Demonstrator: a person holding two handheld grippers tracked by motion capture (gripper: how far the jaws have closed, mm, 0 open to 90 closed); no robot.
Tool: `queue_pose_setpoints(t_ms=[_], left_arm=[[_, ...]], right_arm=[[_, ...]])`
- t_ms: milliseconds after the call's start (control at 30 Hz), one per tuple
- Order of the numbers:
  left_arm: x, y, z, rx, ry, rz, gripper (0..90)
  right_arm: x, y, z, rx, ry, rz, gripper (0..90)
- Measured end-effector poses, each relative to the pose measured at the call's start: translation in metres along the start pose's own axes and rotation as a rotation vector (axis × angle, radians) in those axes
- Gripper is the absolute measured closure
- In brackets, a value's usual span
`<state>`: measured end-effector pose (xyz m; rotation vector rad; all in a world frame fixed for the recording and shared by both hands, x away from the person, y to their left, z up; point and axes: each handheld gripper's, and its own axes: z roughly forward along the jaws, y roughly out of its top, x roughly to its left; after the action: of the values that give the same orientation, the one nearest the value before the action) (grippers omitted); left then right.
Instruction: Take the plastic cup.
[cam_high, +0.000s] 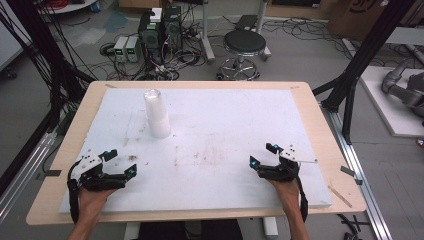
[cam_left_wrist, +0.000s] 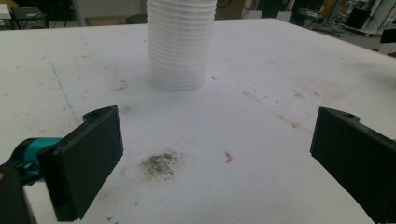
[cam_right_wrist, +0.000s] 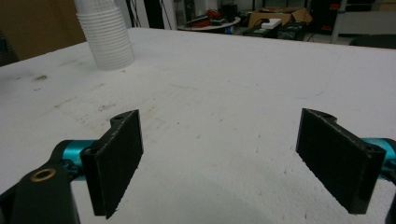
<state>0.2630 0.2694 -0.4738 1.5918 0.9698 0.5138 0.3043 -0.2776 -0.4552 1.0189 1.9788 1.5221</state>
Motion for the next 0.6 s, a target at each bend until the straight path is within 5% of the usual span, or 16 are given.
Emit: queue_pose_setpoints(t_ms=[600], left_arm=[[-0.0012, -0.0004, -0.0008, -0.008, -0.005, 0.015, 2.5]], right_arm=[[0.001, -0.0005, -0.0012, -0.01, 0.004, -0.01, 14.9]])
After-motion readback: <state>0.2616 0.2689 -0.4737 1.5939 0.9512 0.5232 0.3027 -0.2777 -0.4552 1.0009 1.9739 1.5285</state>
